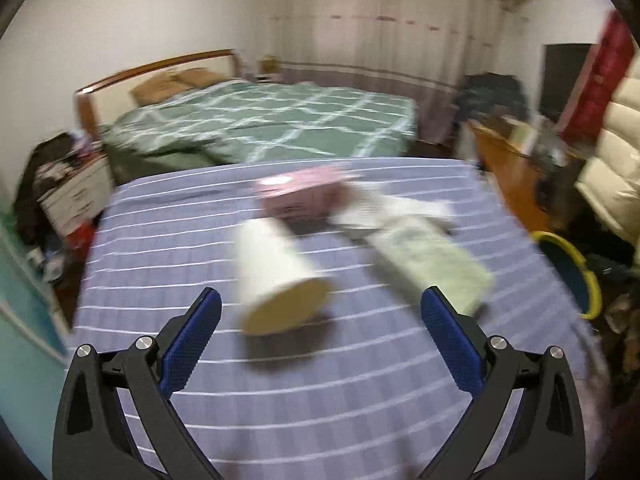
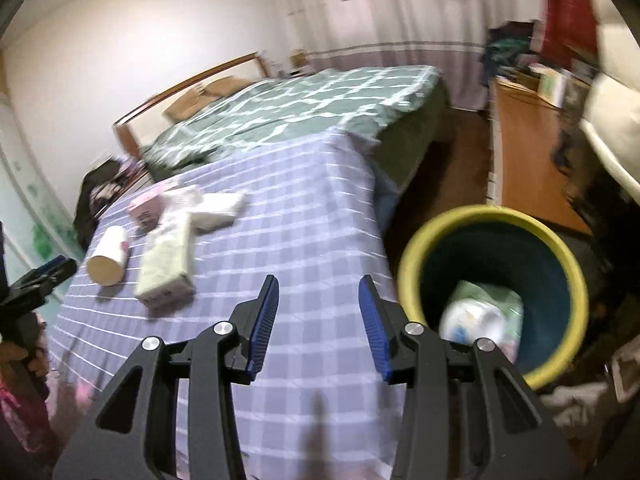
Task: Collect trash
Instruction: 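Grasp the white crumpled tissue with the right tool, then carry the tissue to the yellow bin and release it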
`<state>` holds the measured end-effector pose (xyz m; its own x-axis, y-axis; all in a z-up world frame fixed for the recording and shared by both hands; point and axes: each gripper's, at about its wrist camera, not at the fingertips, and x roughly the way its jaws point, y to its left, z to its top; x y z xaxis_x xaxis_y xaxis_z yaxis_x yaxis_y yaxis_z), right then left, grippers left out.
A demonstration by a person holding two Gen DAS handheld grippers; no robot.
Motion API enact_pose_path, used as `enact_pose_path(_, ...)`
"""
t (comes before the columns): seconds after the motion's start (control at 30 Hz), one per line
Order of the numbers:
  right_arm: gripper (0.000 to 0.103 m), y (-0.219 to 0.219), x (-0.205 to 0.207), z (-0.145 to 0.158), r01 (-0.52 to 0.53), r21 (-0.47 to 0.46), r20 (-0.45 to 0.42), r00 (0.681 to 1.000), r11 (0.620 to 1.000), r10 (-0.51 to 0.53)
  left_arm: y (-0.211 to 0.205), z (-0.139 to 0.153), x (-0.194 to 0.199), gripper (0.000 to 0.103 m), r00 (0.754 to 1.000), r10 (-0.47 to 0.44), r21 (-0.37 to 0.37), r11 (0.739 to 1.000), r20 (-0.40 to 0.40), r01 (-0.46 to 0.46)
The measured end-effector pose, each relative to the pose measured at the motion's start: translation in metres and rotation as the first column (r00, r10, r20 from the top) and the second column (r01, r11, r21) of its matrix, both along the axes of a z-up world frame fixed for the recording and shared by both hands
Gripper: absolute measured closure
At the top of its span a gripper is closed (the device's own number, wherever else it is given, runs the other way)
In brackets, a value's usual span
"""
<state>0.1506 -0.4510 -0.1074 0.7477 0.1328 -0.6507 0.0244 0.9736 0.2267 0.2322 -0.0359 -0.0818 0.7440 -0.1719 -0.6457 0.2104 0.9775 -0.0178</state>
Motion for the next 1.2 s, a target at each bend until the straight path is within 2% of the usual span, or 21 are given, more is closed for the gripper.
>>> enact_pose_path(0.1,0.063,0.028,0.029,0.007,-0.062,-0.01,-0.017,0.998,0.998,0.062,0.042,-0.014,0.012,0.005,0.995,0.095,-0.003,0.996,-0.009,-0.095)
enact_pose_path(0.17,0.063,0.05,0.05,0.013,-0.11,-0.023,-0.025,0.994,0.994,0.109,0.061,-0.02,0.016,0.005,0.992,0.123,-0.044,0.991,-0.027,-0.124)
enact_pose_path(0.23,0.063,0.071,0.07,0.015,-0.157,-0.03,-0.039,0.987,0.987,0.155,0.072,-0.023,0.018,0.005,0.991,0.132,-0.08,0.988,-0.033,-0.134)
enact_pose_path(0.33,0.062,0.106,0.102,0.016,-0.227,-0.045,-0.069,0.972,0.973,0.224,0.077,-0.024,0.019,0.005,0.989,0.143,-0.08,0.986,-0.026,-0.144)
enact_pose_path(0.4,0.055,0.129,0.125,0.014,-0.267,-0.054,-0.093,0.961,0.962,0.261,0.077,-0.023,0.017,0.005,0.989,0.149,-0.08,0.985,-0.021,-0.151)
enact_pose_path(0.47,0.054,0.146,0.145,0.008,-0.298,-0.059,-0.122,0.949,0.953,0.289,0.079,-0.023,0.015,0.005,0.988,0.151,-0.092,0.984,-0.025,-0.153)
enact_pose_path(0.57,0.052,0.171,0.177,-0.003,-0.319,-0.095,-0.177,0.938,0.943,0.299,0.077,-0.025,0.014,0.005,0.988,0.146,-0.115,0.982,-0.042,-0.15)
enact_pose_path(0.7,0.041,0.192,0.212,-0.02,-0.326,-0.158,-0.245,0.927,0.932,0.283,0.068,-0.026,0.012,0.005,0.991,0.126,-0.11,0.985,-0.047,-0.131)
enact_pose_path(0.8,0.036,0.205,0.231,-0.03,-0.345,-0.193,-0.297,0.913,0.918,0.281,0.062,-0.026,0.012,0.005,0.993,0.109,-0.105,0.988,-0.046,-0.114)
enact_pose_path(0.97,0.036,0.22,0.247,-0.047,-0.355,-0.259,-0.345,0.903,0.898,0.257,0.06,-0.027,0.011,0.005,0.994,0.102,-0.112,0.988,-0.049,-0.107)
enact_pose_path(1.07,0.053,0.218,0.25,-0.053,-0.346,-0.24,-0.354,0.901,0.907,0.25,0.061,-0.027,0.011,0.005,0.993,0.103,-0.118,0.987,-0.051,-0.109)
enact_pose_path(1.1,0.07,0.217,0.249,-0.052,-0.342,-0.246,-0.348,0.904,0.907,0.247,0.061,-0.027,0.011,0.005,0.993,0.103,-0.117,0.987,-0.05,-0.108)
enact_pose_path(1.17,0.095,0.215,0.248,-0.05,-0.343,-0.249,-0.344,0.906,0.906,0.248,0.061,-0.028,0.011,0.005,0.994,0.1,-0.116,0.988,-0.05,-0.105)
enact_pose_path(1.2,0.096,0.213,0.247,-0.05,-0.341,-0.239,-0.346,0.905,0.909,0.248,0.06,-0.028,0.011,0.005,0.994,0.098,-0.112,0.988,-0.051,-0.103)
